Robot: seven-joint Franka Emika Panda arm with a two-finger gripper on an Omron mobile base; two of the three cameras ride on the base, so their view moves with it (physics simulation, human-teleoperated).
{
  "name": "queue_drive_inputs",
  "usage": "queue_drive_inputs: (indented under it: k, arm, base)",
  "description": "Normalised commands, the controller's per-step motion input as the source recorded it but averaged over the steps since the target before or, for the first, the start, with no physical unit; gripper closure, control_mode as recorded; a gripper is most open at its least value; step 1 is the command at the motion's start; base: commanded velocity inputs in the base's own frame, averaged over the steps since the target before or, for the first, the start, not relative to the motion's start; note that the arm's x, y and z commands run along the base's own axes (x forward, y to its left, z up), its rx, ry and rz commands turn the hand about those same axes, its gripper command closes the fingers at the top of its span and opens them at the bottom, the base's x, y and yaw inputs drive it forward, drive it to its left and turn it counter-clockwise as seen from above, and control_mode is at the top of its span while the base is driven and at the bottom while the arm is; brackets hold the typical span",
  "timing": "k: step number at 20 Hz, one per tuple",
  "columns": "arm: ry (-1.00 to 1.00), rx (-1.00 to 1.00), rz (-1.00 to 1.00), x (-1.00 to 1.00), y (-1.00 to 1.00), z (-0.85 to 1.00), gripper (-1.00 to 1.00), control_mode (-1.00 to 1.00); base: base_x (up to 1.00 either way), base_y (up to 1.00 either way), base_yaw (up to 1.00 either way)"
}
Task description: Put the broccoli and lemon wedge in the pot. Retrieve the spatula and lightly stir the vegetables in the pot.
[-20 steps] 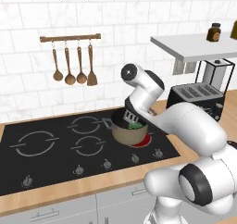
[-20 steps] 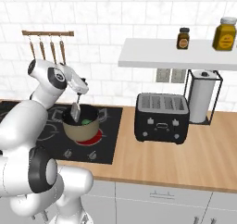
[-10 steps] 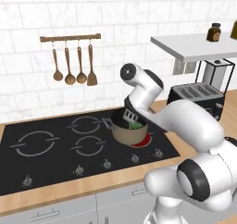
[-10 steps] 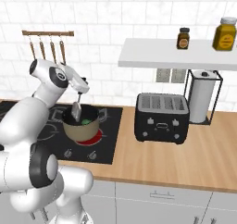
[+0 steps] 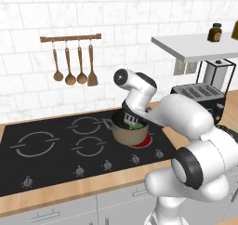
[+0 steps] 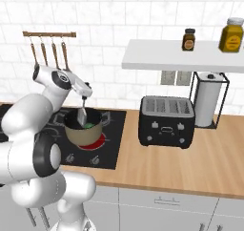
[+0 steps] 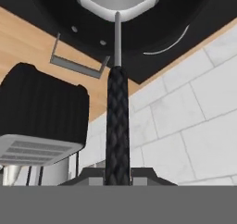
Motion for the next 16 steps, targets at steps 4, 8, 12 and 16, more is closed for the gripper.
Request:
queue_drive_inputs:
  k: [4, 8, 12, 16]
  arm:
    - [0.01, -0.10, 0.00, 0.16, 0.15, -0.37, 1.00, -1.00]
    - [0.00, -0.11, 0.00, 0.14, 0.16, -0.41, 1.00, -1.00]
    - [0.00, -0.08, 0.00, 0.04, 0.06, -0.32, 1.00, -1.00]
    - [0.00, -0.02, 0.00, 0.00, 0.00, -0.06, 1.00, -1.00]
  base:
    - [0.00, 0.00, 0.00]
    - [0.00, 0.00, 0.00]
    - [0.00, 0.00, 0.00]
    - [0.00, 0.00, 0.00]
